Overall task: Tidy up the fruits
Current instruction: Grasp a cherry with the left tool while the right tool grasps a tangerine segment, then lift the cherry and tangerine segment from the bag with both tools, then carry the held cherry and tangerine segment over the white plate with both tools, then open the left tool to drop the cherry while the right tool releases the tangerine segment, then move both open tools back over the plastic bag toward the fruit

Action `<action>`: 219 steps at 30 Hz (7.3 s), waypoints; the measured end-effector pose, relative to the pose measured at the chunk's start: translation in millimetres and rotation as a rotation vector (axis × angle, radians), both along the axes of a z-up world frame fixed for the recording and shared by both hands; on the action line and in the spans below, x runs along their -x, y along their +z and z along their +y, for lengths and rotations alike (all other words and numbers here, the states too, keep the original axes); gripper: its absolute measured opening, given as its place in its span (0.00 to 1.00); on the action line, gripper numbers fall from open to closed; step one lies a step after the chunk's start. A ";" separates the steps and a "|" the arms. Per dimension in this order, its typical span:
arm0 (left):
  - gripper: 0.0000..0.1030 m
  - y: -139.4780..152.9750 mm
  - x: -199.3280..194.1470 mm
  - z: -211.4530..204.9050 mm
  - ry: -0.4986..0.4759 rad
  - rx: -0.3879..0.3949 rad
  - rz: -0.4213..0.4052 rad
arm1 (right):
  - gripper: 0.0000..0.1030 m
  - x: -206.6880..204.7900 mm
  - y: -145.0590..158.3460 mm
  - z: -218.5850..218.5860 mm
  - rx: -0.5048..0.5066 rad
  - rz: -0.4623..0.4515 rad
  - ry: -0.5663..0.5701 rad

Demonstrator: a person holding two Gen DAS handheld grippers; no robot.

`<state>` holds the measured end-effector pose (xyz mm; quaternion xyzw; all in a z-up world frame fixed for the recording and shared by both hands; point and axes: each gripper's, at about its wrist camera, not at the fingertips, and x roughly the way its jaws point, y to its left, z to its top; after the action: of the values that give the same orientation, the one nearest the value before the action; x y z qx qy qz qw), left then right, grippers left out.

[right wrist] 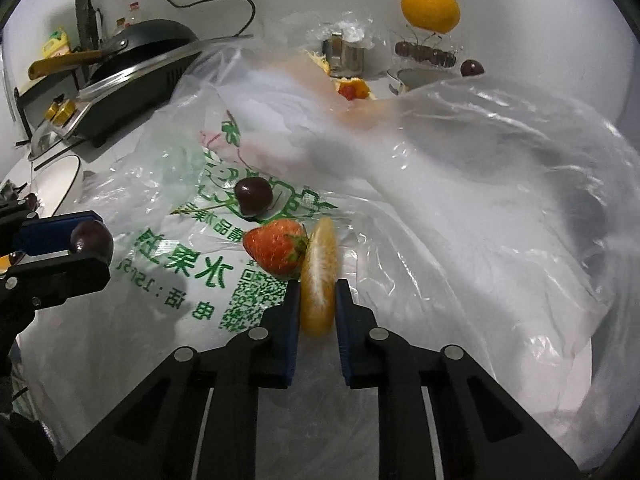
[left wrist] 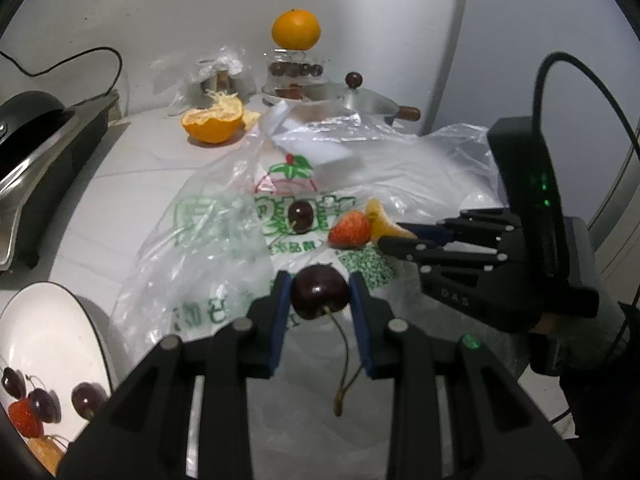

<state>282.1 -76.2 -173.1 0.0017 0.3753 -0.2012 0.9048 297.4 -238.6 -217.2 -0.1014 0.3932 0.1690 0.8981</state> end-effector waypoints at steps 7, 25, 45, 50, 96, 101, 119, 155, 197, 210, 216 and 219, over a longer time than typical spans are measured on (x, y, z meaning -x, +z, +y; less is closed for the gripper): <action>0.29 7.1 12.8 2.4 -0.002 0.003 -0.016 | 0.17 15.1 10.5 3.2 -0.007 -0.020 0.005; 0.29 16.8 56.5 6.6 -0.005 0.006 -0.033 | 0.17 65.7 32.7 5.3 -0.022 -0.077 0.017; 0.29 25.8 92.5 18.7 -0.015 0.004 -0.059 | 0.17 112.0 49.6 25.9 -0.041 -0.125 0.040; 0.29 29.3 99.1 26.9 -0.010 0.010 -0.071 | 0.17 119.0 55.4 36.0 -0.036 -0.138 0.052; 0.29 23.8 102.9 169.5 0.194 0.068 -0.098 | 0.17 110.1 62.5 173.2 0.003 -0.128 0.260; 0.29 22.4 96.3 183.2 0.205 0.064 -0.098 | 0.17 103.7 60.7 189.8 -0.003 -0.123 0.278; 0.29 12.6 64.2 217.1 0.232 0.062 -0.091 | 0.17 79.7 50.3 229.3 -0.029 -0.099 0.346; 0.31 -25.5 8.1 238.4 0.244 0.058 0.010 | 0.17 32.8 11.9 271.7 -0.033 -0.006 0.397; 0.70 10.4 56.3 249.5 0.334 0.067 -0.089 | 0.31 54.9 31.5 259.6 -0.044 -0.032 0.349; 0.70 23.9 84.0 229.4 0.317 0.045 -0.117 | 0.50 81.5 54.6 236.7 -0.069 -0.080 0.321; 0.70 29.4 92.4 212.6 0.302 0.034 -0.123 | 0.62 90.1 61.4 215.2 -0.075 -0.106 0.280; 0.70 30.8 94.4 200.8 0.290 0.029 -0.121 | 0.67 93.4 60.8 202.9 -0.068 -0.110 0.256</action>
<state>187.7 124.6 -142.4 -0.0534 0.3135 -0.0735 0.9452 204.1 -35.7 -156.4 -0.1293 0.3212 0.2897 0.8923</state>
